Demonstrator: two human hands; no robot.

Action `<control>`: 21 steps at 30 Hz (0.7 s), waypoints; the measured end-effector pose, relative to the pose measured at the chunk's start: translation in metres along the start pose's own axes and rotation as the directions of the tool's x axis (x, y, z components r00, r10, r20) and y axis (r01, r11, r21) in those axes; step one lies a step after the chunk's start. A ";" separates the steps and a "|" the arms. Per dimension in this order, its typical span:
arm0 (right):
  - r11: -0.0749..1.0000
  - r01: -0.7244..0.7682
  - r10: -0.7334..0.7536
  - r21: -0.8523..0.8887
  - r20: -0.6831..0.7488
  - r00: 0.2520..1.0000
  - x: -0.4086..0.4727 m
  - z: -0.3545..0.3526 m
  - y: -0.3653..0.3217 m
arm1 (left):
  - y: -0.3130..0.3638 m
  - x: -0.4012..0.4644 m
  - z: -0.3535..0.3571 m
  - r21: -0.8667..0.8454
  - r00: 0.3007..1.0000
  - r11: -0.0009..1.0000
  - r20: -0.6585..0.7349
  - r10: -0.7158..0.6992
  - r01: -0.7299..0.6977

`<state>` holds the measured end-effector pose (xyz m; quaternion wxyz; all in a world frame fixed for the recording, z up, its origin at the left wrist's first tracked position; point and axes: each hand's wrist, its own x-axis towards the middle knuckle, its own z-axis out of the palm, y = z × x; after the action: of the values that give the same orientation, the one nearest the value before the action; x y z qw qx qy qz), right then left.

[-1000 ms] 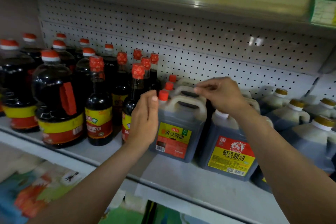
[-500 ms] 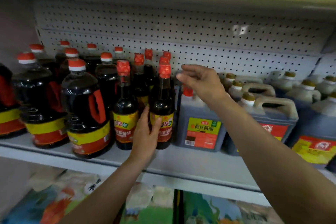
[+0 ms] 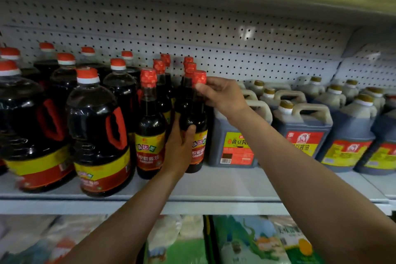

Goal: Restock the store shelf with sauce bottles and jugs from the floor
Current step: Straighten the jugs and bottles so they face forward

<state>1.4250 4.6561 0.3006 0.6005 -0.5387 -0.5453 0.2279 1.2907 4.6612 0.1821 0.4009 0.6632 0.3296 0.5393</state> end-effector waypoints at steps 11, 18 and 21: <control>1.000 0.018 -0.019 -0.004 -0.130 0.991 0.019 -0.011 -0.019 | 0.015 0.016 0.000 -0.128 0.995 0.988 -0.030 -0.096 0.092; 0.977 -0.097 0.093 -0.189 -0.033 0.995 0.077 -0.014 -0.025 | 0.036 0.057 0.008 -0.293 0.959 0.918 -0.018 -0.284 0.266; 0.972 -0.140 0.154 -0.187 0.061 0.986 0.088 -0.004 -0.018 | 0.032 0.060 0.012 -0.379 0.927 0.856 0.017 -0.375 0.353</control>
<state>1.4492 4.7246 0.3532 0.5093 -0.6211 -0.5447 0.2411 1.3144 4.6961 0.2366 0.6049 0.4843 0.3512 0.5256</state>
